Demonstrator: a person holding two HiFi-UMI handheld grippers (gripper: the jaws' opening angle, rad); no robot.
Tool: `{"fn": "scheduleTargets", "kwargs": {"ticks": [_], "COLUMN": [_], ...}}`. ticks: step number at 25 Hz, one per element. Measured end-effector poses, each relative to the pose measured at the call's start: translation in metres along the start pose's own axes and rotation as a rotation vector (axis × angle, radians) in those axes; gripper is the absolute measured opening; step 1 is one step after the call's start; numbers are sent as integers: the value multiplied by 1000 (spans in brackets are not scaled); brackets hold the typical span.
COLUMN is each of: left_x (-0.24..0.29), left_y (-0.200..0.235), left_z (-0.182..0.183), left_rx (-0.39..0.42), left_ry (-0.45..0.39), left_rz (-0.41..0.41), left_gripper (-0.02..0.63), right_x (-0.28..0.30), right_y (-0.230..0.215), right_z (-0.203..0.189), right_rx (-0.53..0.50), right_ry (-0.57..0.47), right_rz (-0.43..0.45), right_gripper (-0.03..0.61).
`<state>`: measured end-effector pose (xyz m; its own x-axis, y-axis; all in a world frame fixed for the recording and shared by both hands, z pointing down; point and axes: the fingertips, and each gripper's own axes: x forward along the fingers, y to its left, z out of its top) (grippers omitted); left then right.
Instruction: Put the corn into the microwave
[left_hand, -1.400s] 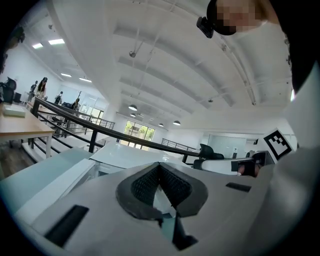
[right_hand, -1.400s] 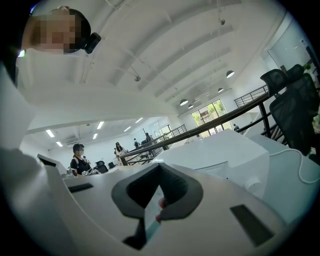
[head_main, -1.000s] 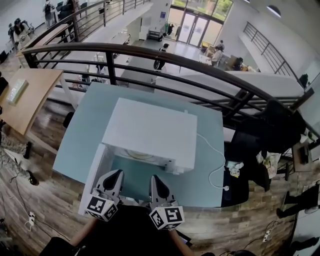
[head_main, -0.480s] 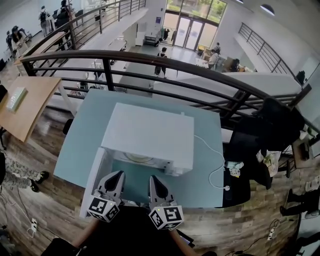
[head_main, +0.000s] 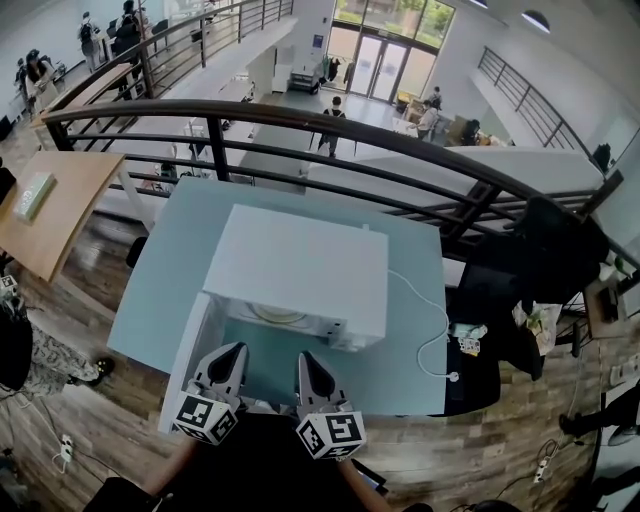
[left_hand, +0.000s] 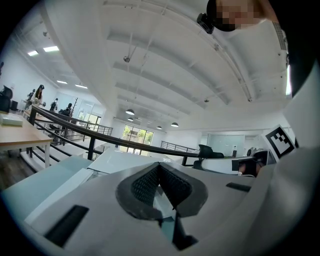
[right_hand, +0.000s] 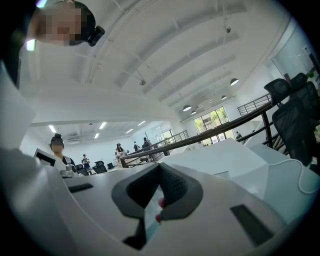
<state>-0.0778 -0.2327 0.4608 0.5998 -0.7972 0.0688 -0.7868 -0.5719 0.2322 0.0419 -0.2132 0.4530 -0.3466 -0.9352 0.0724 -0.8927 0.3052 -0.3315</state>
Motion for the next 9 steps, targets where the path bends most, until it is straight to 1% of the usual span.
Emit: {"fn": "scheduleTargets", "kwargs": {"ticks": [5,9], "left_x": [-2,0], "left_y": [1,-1], "left_z": [1,-2], "left_rx": [0,-9], "left_ry": [4,16], "left_rz": [3,-7], "left_gripper": [2,2], "right_x": [0,-2], "right_y": [4,-1], "right_z": [-2,-5], "right_rx": [-2,5], "right_ry": [9,18], "right_rz": [2,-13], "right_gripper": [8,8]}}
